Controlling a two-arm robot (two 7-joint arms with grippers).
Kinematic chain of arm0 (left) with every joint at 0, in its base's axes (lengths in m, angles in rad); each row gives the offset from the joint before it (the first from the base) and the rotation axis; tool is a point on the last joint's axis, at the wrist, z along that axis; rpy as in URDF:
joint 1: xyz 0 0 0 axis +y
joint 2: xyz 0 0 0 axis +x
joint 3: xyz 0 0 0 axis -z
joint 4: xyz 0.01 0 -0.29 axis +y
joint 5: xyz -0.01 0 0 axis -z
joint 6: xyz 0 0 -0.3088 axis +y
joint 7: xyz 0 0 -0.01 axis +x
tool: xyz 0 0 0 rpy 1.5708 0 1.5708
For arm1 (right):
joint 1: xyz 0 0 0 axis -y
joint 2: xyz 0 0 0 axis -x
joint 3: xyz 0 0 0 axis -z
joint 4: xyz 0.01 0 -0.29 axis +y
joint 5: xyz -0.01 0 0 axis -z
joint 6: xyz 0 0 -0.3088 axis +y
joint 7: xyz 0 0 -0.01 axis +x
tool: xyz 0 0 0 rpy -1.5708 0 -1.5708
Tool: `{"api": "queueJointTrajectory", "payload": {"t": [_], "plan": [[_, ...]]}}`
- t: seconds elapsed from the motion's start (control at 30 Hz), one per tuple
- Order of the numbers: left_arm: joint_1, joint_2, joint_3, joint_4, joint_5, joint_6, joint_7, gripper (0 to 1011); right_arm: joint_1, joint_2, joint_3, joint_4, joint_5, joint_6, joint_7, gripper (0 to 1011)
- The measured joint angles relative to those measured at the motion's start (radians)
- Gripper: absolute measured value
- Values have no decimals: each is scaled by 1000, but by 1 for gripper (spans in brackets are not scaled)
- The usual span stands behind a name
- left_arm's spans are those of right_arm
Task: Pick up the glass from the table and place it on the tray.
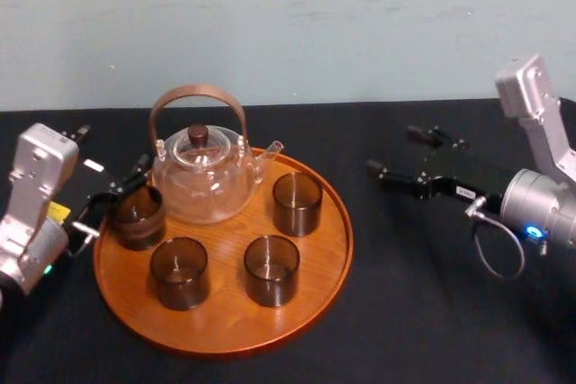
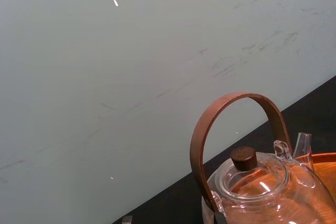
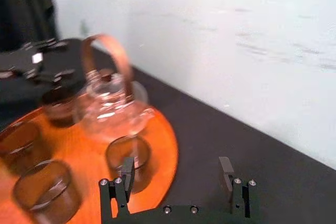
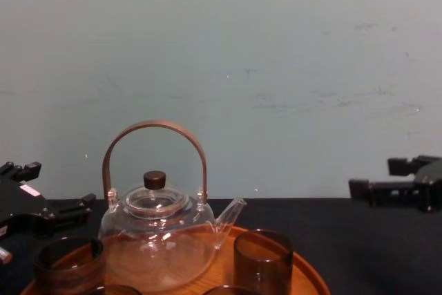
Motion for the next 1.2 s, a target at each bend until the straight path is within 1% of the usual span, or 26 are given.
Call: {"api": "queueJointTrajectory", "payload": {"t": [0.07, 0.1, 0.17, 0.2, 0.23, 0.33, 0.43, 0.53, 0.73, 1.03, 1.2], "plan": [[0, 0, 0, 0, 0, 0, 0, 1001, -9, -12, 13, 0, 1, -1, -29, 1002], [0, 0, 0, 0, 0, 0, 0, 1001, -19, -24, 27, 0, 0, -4, -59, 1002], [0, 0, 0, 0, 0, 0, 0, 1001, -28, -37, 39, 3, -2, -6, -86, 1002], [0, 0, 0, 0, 0, 0, 0, 1001, -36, -48, 50, 6, -5, -8, -109, 1002], [0, 0, 0, 0, 0, 0, 0, 1001, -36, -48, 50, 6, -5, -8, -109, 1002], [0, 0, 0, 0, 0, 0, 0, 1001, -55, -75, 77, 17, -12, -9, -157, 1002], [0, 0, 0, 0, 0, 0, 0, 1001, -66, -90, 92, 27, -18, -8, -180, 1002], [0, 0, 0, 0, 0, 0, 0, 1001, -76, -103, 108, 38, -21, -9, -195, 1002], [0, 0, 0, 0, 0, 0, 0, 1001, -90, -118, 122, 61, -41, -23, -205, 1002], [0, 0, 0, 0, 0, 0, 0, 1001, -93, -132, 128, 84, -68, -7, -205, 1002], [0, 0, 0, 0, 0, 0, 0, 1001, -94, -132, 128, 84, -68, -7, -205, 1002]]}}
